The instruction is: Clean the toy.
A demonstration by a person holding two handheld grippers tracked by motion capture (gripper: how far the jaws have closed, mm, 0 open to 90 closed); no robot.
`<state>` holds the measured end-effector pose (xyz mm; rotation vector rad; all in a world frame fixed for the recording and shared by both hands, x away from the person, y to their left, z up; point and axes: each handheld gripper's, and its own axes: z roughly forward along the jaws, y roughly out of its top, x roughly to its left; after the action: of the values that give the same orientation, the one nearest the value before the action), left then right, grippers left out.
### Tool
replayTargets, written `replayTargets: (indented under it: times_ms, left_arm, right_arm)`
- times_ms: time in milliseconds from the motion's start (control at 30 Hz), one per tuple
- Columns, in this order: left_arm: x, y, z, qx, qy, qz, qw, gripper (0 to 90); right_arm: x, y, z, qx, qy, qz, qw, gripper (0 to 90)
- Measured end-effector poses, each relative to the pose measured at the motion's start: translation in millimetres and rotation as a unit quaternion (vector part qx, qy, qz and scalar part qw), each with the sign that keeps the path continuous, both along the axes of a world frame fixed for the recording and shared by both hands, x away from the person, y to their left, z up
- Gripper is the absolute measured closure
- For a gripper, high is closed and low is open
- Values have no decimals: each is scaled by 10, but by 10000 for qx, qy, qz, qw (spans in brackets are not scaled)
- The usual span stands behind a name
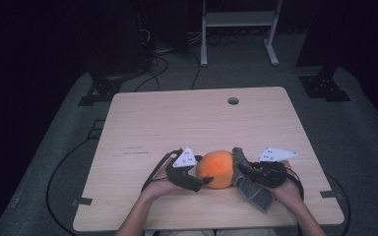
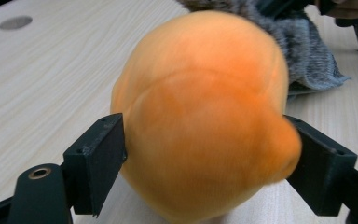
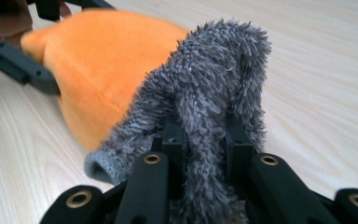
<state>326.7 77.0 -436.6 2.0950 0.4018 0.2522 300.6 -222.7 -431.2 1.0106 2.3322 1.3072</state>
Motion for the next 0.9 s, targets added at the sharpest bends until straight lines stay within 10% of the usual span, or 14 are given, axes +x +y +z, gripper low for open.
replayTargets:
  times_ms: [167, 333, 467, 600, 900]
  left_arm:
    - [-36, -8, 10, 33, -146, -158, 9998, 298]
    - [-63, -42, 22, 87, -283, -247, 9993, 312]
    - [2, -29, 15, -95, 177, 39, 9998, 181]
    - [-56, -83, 24, -182, -91, -44, 9998, 310]
    - [-115, -99, 17, 140, -330, -176, 9992, 347]
  right_arm:
    - [24, -117, -73, -339, 149, -197, 9991, 745]
    - [-63, -28, 227, 204, -294, 106, 9993, 745]
    - [-48, 142, 112, -261, -340, 200, 9989, 745]
    - [-35, 37, 190, -412, -356, -8, 9985, 745]
    - [-165, 596, 490, -689, -827, 877, 9903, 744]
